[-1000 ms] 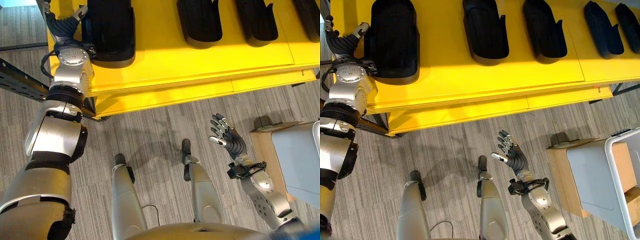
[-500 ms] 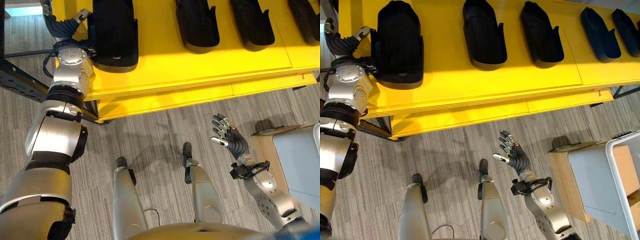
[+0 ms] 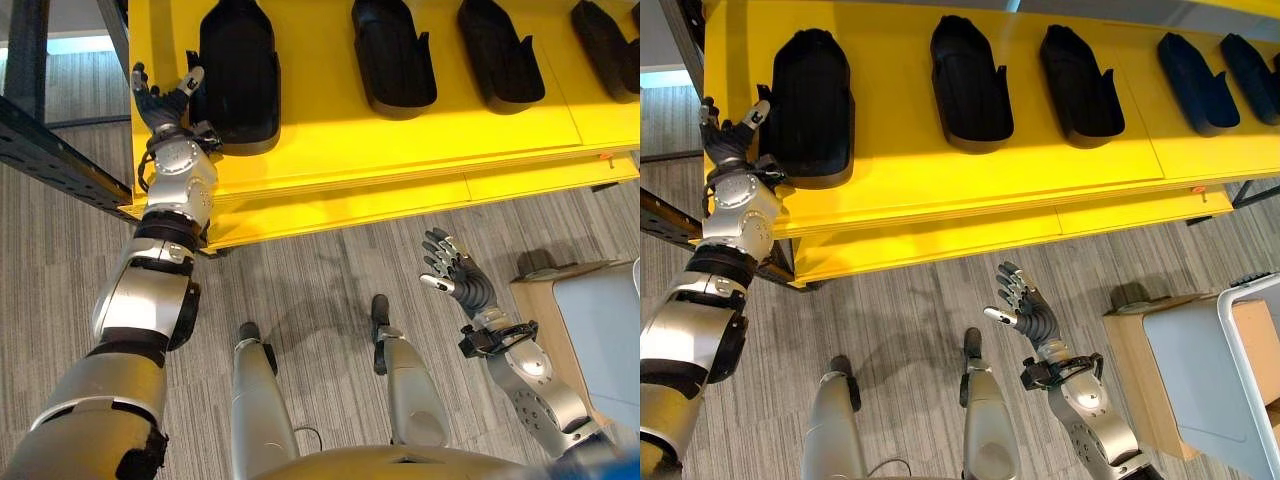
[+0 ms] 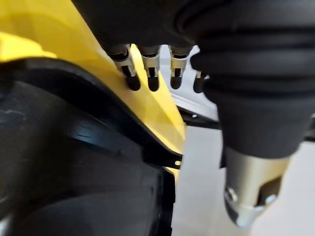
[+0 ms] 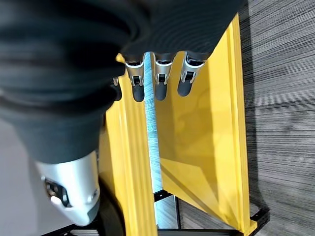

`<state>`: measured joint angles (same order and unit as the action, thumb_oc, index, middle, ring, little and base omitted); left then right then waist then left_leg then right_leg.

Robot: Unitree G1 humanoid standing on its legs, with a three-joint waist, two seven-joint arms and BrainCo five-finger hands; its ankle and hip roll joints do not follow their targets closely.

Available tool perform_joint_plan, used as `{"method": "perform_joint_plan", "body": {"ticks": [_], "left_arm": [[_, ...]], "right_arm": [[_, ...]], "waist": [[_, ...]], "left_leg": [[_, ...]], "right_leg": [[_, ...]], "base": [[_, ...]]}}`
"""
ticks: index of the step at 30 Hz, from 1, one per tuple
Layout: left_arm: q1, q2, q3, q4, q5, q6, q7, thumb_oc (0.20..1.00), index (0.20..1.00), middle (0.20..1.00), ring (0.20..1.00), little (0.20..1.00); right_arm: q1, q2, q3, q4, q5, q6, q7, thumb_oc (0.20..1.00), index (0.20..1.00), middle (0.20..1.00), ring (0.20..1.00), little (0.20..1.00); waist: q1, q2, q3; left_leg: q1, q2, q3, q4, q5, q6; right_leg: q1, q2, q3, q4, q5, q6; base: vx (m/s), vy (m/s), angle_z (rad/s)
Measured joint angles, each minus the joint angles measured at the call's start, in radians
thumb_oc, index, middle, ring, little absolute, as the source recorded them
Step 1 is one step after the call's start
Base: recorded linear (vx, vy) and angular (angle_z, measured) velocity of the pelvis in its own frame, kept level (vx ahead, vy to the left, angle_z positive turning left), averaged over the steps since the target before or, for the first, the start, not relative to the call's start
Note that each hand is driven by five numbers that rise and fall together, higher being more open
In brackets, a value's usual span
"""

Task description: Move parts from the plastic box to the shelf.

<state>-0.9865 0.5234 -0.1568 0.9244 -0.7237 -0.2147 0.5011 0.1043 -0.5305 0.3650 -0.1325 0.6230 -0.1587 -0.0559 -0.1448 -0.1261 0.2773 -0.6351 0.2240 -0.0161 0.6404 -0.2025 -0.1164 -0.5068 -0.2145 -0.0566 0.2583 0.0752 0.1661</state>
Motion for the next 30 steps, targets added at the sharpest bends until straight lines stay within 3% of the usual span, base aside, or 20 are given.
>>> {"method": "perform_joint_plan", "body": {"ticks": [9,30], "left_arm": [[0.048,-0.004,0.059,-0.001,-0.001,-0.021,-0.020,1.000,1.000,1.000,1.000,1.000],[0.144,-0.096,0.050,-0.140,0.025,-0.057,-0.037,1.000,1.000,1.000,1.000,1.000]], "right_arm": [[-0.010,-0.001,-0.005,0.001,0.000,0.005,-0.018,1.000,1.000,1.000,1.000,1.000],[-0.010,0.001,-0.005,0.001,0.000,0.005,-0.030,1.000,1.000,1.000,1.000,1.000]], "waist": [[-0.002,0.002,0.024],[0.002,-0.003,0.026]], "left_leg": [[0.027,0.006,0.001,-0.009,-0.008,0.004],[0.026,0.002,0.003,0.012,-0.019,0.008]], "right_leg": [[0.025,0.001,-0.005,-0.013,-0.013,0.002],[0.027,-0.002,-0.002,0.004,-0.011,-0.002]], "base": [[0.01,0.005,-0.01],[0.00,0.000,0.00]]}}
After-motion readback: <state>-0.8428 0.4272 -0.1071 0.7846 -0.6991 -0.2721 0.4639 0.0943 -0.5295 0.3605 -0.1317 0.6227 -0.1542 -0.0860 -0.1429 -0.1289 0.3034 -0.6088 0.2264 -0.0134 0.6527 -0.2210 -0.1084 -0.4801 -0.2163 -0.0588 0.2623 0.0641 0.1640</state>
